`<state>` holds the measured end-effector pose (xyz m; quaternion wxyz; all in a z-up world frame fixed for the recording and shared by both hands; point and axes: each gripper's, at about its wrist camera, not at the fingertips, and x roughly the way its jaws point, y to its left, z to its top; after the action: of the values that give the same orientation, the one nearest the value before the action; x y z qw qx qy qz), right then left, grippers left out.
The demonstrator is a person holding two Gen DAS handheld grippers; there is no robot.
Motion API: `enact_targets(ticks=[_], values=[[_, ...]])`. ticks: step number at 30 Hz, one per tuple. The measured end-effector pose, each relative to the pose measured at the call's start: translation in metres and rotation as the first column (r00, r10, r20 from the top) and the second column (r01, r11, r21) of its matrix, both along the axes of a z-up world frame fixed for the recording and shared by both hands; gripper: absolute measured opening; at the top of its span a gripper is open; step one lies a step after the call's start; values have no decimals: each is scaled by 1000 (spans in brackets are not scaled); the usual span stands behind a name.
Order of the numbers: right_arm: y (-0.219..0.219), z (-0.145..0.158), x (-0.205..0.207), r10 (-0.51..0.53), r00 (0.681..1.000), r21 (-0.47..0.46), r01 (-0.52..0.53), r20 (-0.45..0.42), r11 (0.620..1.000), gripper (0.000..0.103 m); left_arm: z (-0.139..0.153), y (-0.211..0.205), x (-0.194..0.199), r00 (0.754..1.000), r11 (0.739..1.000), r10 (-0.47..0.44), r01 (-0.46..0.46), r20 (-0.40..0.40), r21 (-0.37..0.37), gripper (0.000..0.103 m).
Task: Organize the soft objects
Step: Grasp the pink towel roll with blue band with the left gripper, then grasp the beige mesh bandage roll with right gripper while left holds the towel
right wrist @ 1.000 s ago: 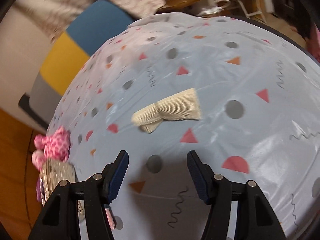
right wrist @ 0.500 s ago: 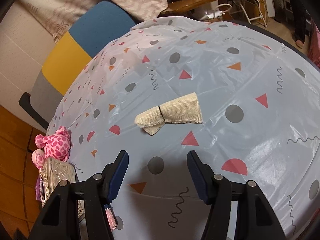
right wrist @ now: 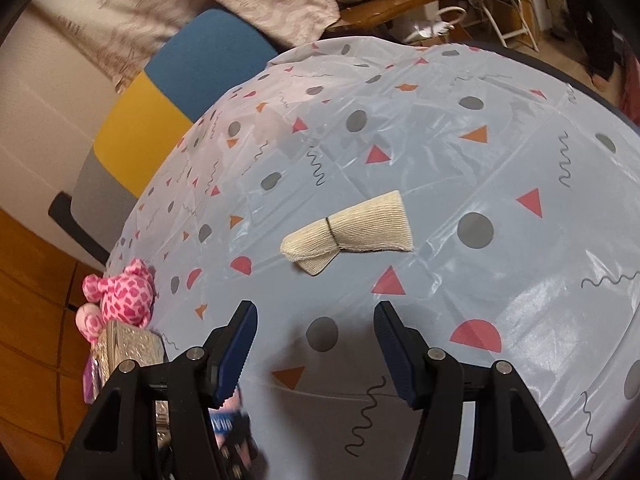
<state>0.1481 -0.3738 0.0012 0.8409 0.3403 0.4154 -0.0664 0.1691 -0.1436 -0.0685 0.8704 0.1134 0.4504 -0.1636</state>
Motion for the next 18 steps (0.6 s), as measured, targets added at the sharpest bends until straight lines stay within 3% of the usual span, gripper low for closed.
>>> enact_targets(ticks=[8, 11, 13, 16, 18], values=[[-35, -18, -16, -165, 985, 107, 170, -55, 980, 62, -6, 39, -66, 993, 996, -84, 87, 84, -31, 41], [-40, -24, -18, -189, 979, 133, 198, -75, 971, 62, -10, 44, -70, 993, 992, -81, 89, 86, -86, 41], [-37, -25, -15, -172, 982, 135, 181, -73, 974, 62, -12, 45, -70, 992, 992, -82, 91, 94, -86, 41], [-25, -18, -8, -138, 989, 52, 141, -60, 989, 63, -13, 41, -72, 988, 993, -90, 98, 128, -60, 41], [-16, -12, -3, -119, 991, -41, 117, -58, 992, 77, -14, 41, -69, 987, 993, -91, 100, 132, -66, 41]])
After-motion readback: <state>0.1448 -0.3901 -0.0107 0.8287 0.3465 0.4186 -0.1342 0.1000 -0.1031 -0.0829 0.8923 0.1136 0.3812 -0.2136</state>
